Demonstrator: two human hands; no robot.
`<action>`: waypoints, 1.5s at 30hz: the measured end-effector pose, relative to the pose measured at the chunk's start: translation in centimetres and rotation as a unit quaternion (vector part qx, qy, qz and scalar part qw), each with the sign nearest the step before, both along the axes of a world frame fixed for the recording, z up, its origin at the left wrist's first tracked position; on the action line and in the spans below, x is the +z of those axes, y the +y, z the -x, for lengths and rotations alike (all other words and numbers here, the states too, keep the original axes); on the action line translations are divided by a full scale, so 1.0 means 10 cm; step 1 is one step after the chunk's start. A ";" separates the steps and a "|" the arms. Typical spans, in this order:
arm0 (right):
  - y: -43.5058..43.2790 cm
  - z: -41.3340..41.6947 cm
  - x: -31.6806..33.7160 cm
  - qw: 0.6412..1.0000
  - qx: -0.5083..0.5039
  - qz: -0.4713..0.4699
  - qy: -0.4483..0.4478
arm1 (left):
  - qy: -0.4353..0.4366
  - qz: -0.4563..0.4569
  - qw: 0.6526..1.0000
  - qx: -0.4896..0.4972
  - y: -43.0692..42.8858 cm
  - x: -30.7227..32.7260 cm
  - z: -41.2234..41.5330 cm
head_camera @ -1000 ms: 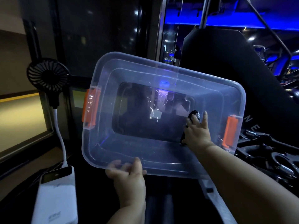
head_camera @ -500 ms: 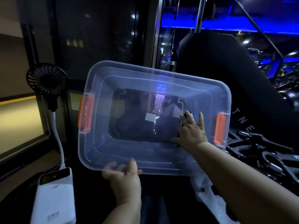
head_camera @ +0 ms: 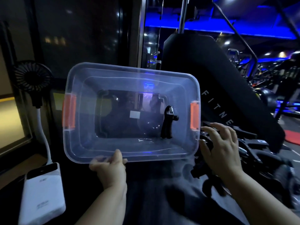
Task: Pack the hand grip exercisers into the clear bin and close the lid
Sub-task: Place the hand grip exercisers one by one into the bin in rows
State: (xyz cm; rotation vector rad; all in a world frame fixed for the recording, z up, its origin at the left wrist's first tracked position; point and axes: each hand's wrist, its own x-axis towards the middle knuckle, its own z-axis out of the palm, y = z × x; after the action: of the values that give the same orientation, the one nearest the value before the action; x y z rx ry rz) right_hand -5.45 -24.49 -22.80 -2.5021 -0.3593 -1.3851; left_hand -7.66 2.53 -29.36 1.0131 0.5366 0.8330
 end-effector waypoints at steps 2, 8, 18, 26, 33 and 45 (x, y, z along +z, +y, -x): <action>-0.15 0.03 -0.05 0.997 -0.066 -0.007 0.044 | 0.004 -0.006 1.000 0.000 0.00 0.01 0.01; -0.43 0.07 -0.18 0.972 -0.189 -0.006 0.143 | 0.018 -0.003 1.000 -0.003 0.01 0.04 0.04; -0.58 0.06 -0.24 0.948 -0.212 -0.044 0.234 | 0.022 -0.020 1.000 0.010 -0.01 0.02 0.02; -0.69 0.08 -0.23 0.928 -0.242 -0.104 0.262 | 0.023 -0.027 0.999 0.020 0.00 -0.01 -0.01; -0.74 0.10 -0.19 0.934 -0.225 -0.119 0.251 | 0.026 -0.021 0.999 0.020 0.02 -0.03 -0.05; -0.74 0.13 -0.14 0.947 -0.203 -0.157 0.191 | 0.032 -0.021 0.999 0.023 0.02 -0.05 -0.06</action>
State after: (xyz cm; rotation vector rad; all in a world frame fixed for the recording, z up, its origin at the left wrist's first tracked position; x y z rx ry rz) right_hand -6.75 -31.87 -24.18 -2.5684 0.4432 -0.9377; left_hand -7.07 2.77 -29.84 1.0728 0.6008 0.8584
